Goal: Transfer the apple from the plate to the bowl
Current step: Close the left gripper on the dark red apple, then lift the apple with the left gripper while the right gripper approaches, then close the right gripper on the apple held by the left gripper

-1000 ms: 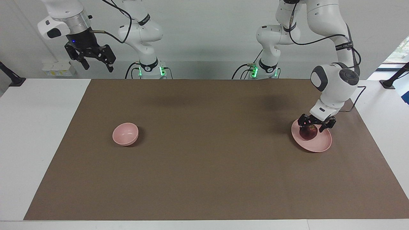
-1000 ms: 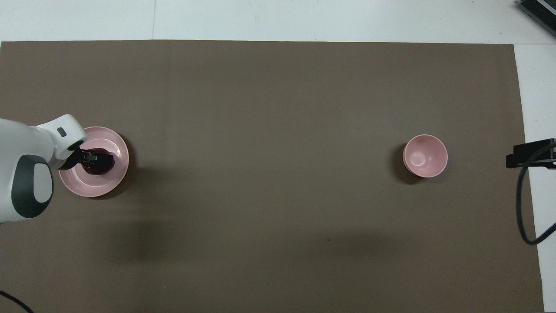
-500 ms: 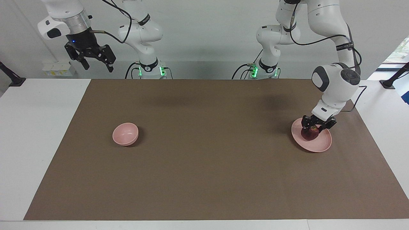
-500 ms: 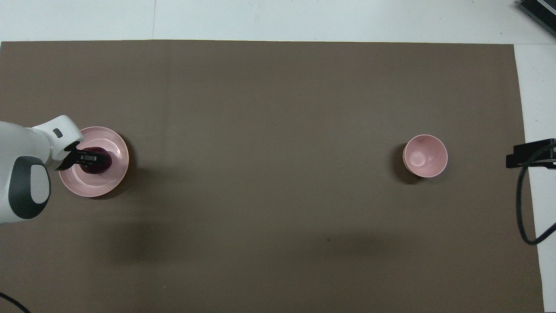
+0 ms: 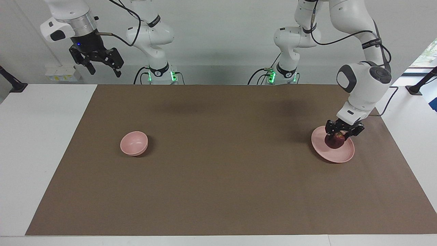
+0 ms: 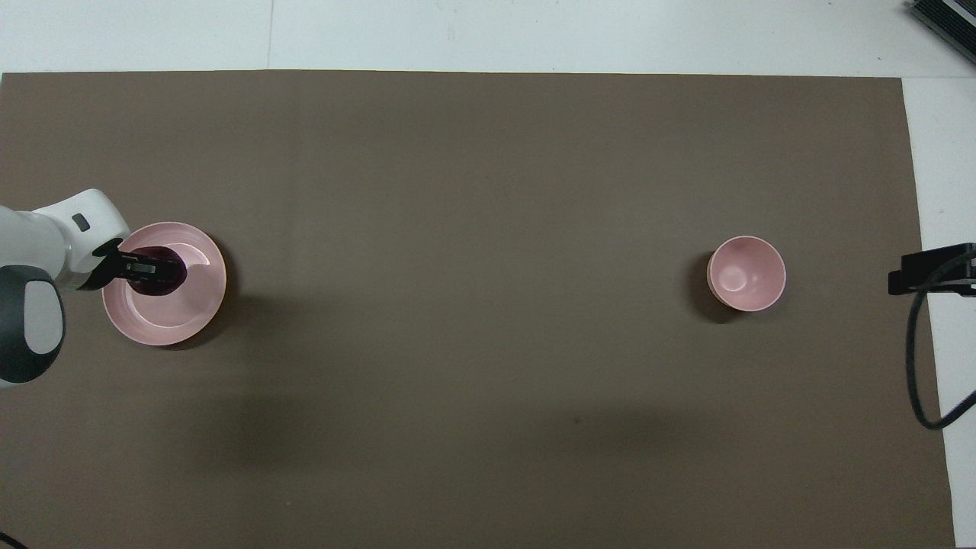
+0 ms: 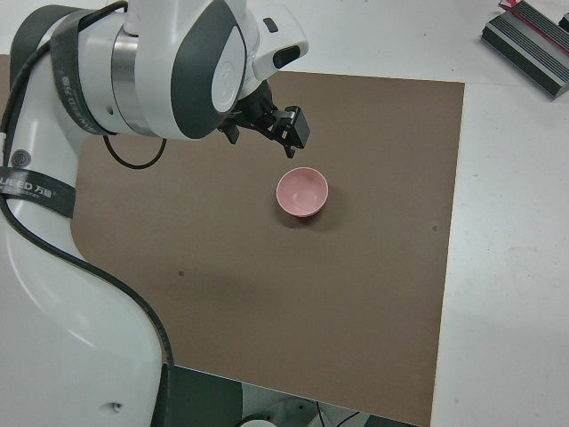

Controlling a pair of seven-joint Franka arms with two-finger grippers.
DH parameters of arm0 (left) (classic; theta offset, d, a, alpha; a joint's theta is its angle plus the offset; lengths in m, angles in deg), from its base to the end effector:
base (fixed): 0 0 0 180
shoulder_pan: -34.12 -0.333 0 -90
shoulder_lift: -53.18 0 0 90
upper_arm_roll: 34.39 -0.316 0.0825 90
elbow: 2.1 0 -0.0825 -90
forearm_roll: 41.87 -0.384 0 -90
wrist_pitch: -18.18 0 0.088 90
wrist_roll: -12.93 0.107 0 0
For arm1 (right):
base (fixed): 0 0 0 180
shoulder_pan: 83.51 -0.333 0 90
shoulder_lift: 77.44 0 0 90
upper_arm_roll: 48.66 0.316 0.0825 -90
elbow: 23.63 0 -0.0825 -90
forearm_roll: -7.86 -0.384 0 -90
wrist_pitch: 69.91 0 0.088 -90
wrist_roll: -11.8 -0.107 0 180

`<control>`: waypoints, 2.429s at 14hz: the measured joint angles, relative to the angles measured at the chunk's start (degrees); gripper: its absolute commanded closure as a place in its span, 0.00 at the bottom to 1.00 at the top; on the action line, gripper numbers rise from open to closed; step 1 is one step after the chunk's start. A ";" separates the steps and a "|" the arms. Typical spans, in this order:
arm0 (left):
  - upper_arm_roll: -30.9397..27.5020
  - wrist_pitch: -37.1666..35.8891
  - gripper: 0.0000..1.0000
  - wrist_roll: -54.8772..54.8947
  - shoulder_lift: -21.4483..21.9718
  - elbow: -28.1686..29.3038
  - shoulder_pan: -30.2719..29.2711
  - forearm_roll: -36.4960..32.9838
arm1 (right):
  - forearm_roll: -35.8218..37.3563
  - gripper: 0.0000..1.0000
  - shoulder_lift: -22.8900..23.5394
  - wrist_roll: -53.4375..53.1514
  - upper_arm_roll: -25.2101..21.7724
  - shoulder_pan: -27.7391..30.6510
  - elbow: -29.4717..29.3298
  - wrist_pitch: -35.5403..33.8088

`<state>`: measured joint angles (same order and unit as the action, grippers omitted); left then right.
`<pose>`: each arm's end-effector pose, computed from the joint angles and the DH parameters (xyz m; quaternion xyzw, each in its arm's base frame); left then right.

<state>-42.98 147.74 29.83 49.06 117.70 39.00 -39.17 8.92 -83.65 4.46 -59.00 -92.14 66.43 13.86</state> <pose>0.5667 0.0346 0.3991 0.9935 -0.1011 0.0513 0.0044 0.5088 -0.0234 0.6711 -0.9968 0.0793 0.0016 0.0004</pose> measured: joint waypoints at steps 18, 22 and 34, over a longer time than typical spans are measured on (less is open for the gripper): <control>11.49 -12.95 1.00 0.58 1.85 -5.52 3.70 51.61 | -12.34 0.00 1.49 -12.84 1.49 -8.49 12.49 16.02; 15.07 -12.97 1.00 0.57 2.08 -5.46 3.78 59.00 | -21.90 0.00 5.13 -32.71 1.66 -14.94 13.48 22.08; 20.59 -6.18 1.00 -1.50 3.88 -3.69 6.89 66.80 | -59.02 0.00 14.04 -57.79 0.90 -16.35 13.56 29.97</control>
<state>-22.39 141.56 28.33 52.95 114.01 45.90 27.63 -50.10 -69.61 -53.33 -58.10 -108.49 79.99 43.83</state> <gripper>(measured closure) 0.326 0.000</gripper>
